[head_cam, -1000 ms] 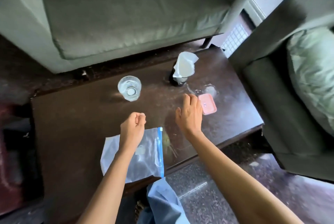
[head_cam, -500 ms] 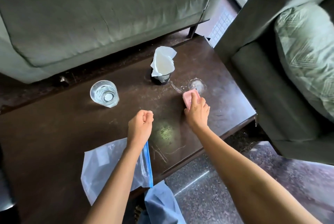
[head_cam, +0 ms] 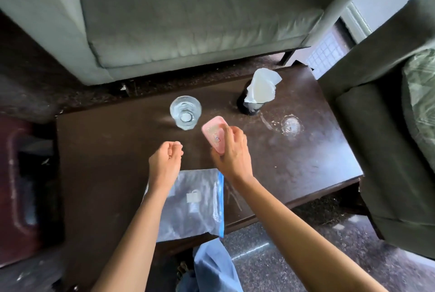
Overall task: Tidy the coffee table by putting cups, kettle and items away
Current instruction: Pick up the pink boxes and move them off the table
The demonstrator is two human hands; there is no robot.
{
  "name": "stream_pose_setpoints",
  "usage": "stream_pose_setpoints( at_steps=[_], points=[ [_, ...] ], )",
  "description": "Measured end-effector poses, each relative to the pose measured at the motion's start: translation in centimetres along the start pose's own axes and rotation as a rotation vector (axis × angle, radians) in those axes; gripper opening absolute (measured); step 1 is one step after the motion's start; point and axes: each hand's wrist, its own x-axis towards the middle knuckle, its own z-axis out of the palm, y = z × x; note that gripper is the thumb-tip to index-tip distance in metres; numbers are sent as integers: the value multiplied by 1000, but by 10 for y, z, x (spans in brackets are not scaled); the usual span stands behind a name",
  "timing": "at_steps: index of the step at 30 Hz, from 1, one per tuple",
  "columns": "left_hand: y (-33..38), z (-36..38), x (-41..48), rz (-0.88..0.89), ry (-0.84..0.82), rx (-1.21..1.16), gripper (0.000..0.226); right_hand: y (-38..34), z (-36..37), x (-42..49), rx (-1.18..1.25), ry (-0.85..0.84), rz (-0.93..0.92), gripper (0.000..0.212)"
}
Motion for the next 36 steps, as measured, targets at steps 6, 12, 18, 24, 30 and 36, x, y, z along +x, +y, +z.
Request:
stream_pose_setpoints(
  at_steps=[6,12,18,24,30,36],
  points=[
    [-32,-94,2,-32,192,-47,23,-107,45,19,103,-57,-239,64],
    [-72,-170,0,-104,334,-152,20,-208,81,37,238,-127,-417,59],
    [-95,-217,0,-154,424,-216,18,-309,110,56,318,-228,-543,56],
    [-104,-253,13,-215,518,-258,20,-407,136,75,390,-363,-723,57],
    [-118,-270,19,-241,542,-296,17,-493,179,75,343,-528,-850,58],
    [-133,-277,22,-292,535,-356,14,-556,233,62,175,-609,-958,60]
  ],
)
